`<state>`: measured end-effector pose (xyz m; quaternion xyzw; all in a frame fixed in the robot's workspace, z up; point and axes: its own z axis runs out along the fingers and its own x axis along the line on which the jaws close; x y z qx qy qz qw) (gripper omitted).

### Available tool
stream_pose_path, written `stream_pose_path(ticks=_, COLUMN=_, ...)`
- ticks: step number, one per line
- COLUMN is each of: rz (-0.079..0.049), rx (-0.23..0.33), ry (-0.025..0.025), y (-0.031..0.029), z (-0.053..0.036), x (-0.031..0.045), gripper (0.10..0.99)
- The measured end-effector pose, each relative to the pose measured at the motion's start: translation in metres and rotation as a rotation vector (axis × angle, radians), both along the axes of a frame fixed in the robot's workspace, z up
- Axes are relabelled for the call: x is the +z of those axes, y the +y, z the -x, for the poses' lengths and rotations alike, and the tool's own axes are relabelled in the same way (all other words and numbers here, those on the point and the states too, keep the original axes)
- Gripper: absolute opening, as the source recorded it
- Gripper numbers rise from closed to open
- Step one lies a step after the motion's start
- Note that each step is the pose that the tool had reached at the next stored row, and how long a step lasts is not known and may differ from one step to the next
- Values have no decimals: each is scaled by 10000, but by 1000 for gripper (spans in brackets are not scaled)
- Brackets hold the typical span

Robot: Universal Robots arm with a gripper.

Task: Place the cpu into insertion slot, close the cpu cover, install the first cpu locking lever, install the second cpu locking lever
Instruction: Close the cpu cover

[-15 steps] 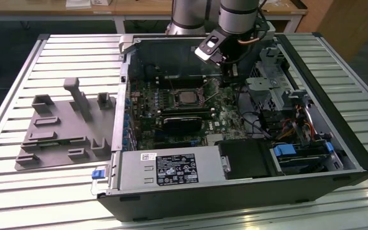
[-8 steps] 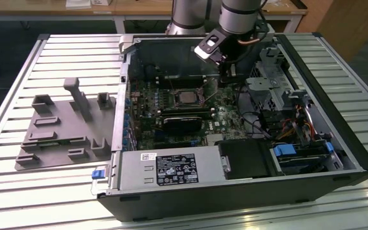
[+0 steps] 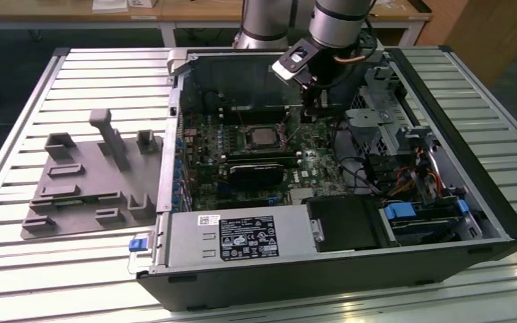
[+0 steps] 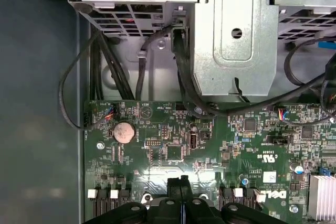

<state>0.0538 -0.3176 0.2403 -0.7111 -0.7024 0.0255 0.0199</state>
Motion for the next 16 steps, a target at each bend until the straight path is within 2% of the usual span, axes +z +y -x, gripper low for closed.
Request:
stream_pose_path(ticks=3, rz=-3, rx=0, ry=4, y=0, z=8, x=-1, gripper=102)
stream_pose_path(ticks=5, rz=-3, rx=1, ry=-15, y=1, z=42, x=-1, gripper=102)
stream_pose_path(ticks=13, rz=-1, rx=-1, ry=-173, y=0, z=282, x=0, gripper=102)
stream_pose_path(ticks=16, rz=-1, rx=1, ry=-214, y=0, z=335, x=0, gripper=102)
